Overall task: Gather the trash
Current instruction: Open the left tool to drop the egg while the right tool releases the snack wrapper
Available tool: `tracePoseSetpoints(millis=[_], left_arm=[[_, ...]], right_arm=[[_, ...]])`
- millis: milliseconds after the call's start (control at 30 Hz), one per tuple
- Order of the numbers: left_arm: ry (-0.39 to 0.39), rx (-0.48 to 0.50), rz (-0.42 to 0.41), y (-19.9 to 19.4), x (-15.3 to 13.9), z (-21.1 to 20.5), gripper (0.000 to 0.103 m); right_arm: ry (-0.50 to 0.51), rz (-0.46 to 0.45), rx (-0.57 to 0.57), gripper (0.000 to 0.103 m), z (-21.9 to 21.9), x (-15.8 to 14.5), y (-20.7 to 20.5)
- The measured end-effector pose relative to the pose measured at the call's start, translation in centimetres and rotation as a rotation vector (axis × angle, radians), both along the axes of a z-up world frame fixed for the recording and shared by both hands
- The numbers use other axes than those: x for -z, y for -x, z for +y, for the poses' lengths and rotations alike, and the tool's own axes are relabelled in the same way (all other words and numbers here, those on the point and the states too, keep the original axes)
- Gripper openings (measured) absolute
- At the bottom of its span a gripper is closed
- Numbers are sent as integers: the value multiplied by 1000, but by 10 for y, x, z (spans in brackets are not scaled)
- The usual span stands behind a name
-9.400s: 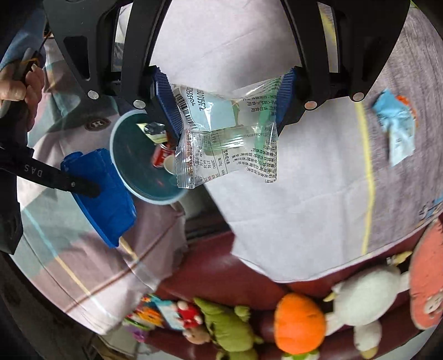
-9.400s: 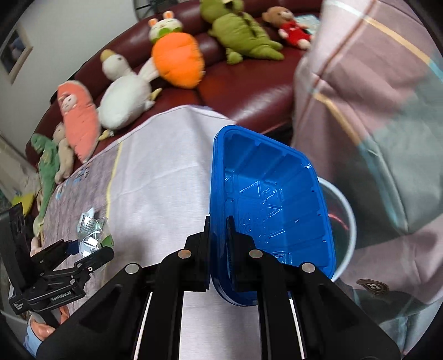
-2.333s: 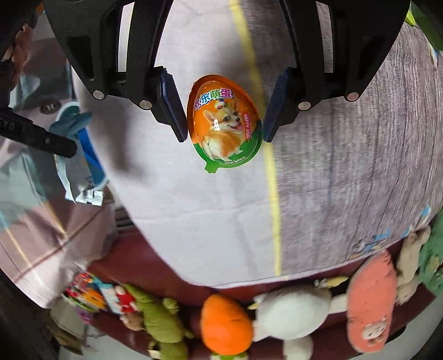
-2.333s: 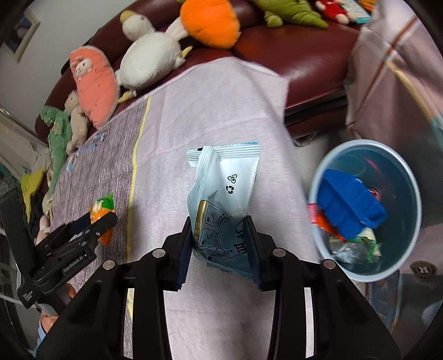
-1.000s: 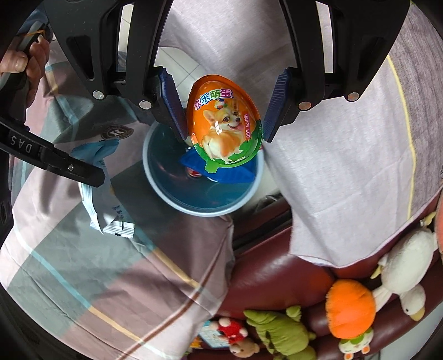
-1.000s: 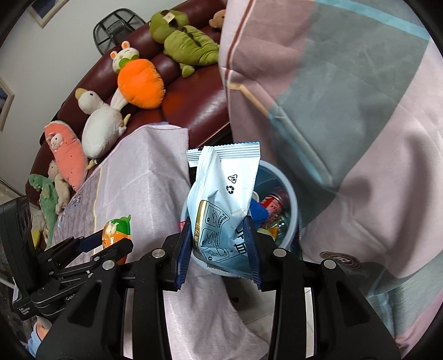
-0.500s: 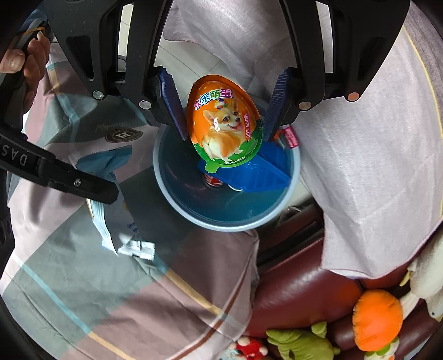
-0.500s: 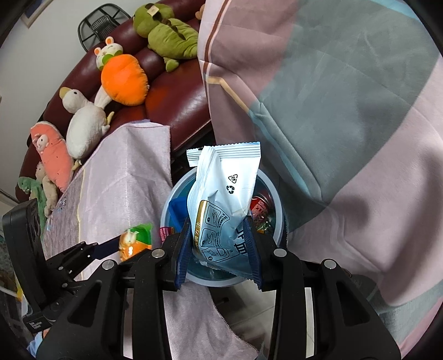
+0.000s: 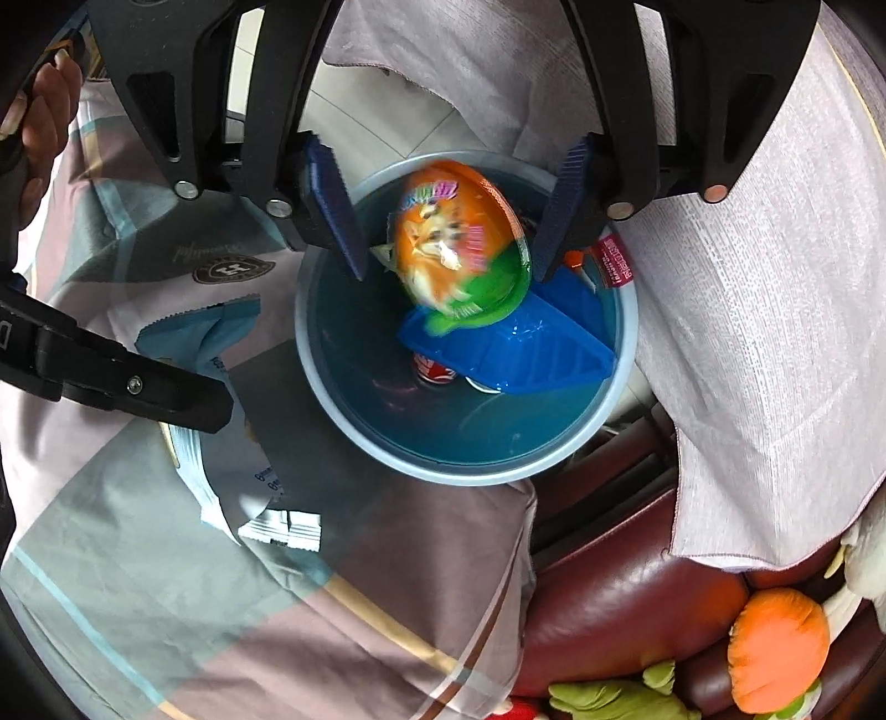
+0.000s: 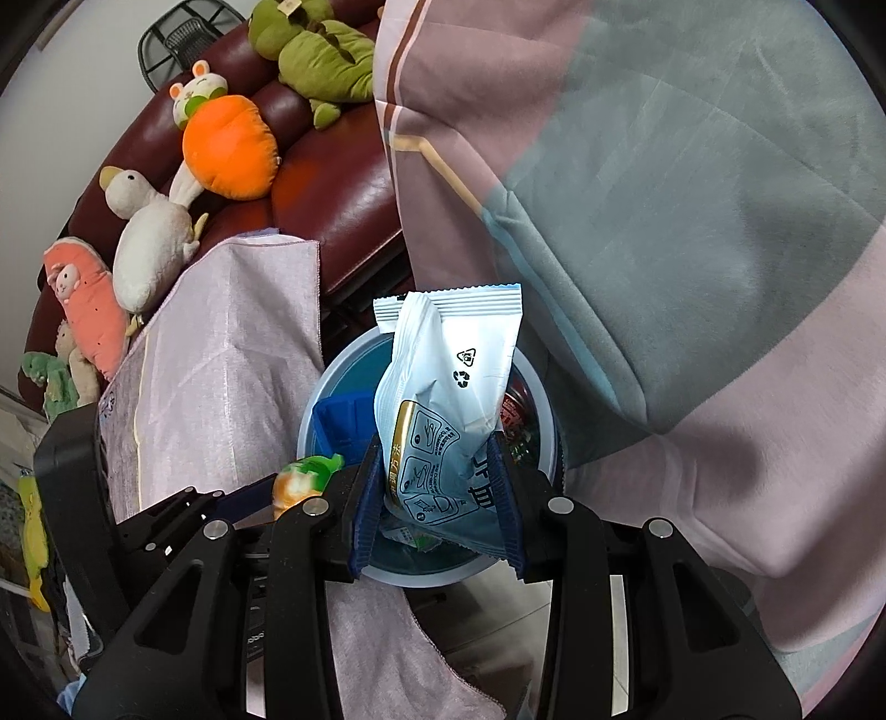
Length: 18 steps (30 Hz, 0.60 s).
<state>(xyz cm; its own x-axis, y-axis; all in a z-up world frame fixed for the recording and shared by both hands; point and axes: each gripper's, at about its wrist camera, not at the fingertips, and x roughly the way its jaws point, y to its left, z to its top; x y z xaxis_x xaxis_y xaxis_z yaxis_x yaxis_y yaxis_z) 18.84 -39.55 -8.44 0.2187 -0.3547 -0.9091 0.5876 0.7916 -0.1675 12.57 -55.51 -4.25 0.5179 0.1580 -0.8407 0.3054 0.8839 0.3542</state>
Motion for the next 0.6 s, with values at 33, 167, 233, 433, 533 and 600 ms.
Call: tracePoseSetpoints(millis=[33, 167, 233, 433, 533, 600], left_arm=[[1, -6, -3, -1, -1, 1, 74], [6, -26, -41, -4, -7, 6, 87], [12, -36, -29, -7, -7, 9, 87], [13, -69, -10, -9, -9, 21, 88], [18, -96, -15, -9, -15, 31, 90], [21, -115, -21, -10, -19, 40, 90]], right_arm=[[0, 3, -1, 35, 0, 1, -1], [2, 11, -7, 36, 2, 4, -4], [3, 13, -10, 36, 2, 4, -6], [5, 19, -21, 37, 7, 6, -10], [4, 20, -37, 37, 13, 6, -14], [5, 22, -47, 38, 17, 5, -16]])
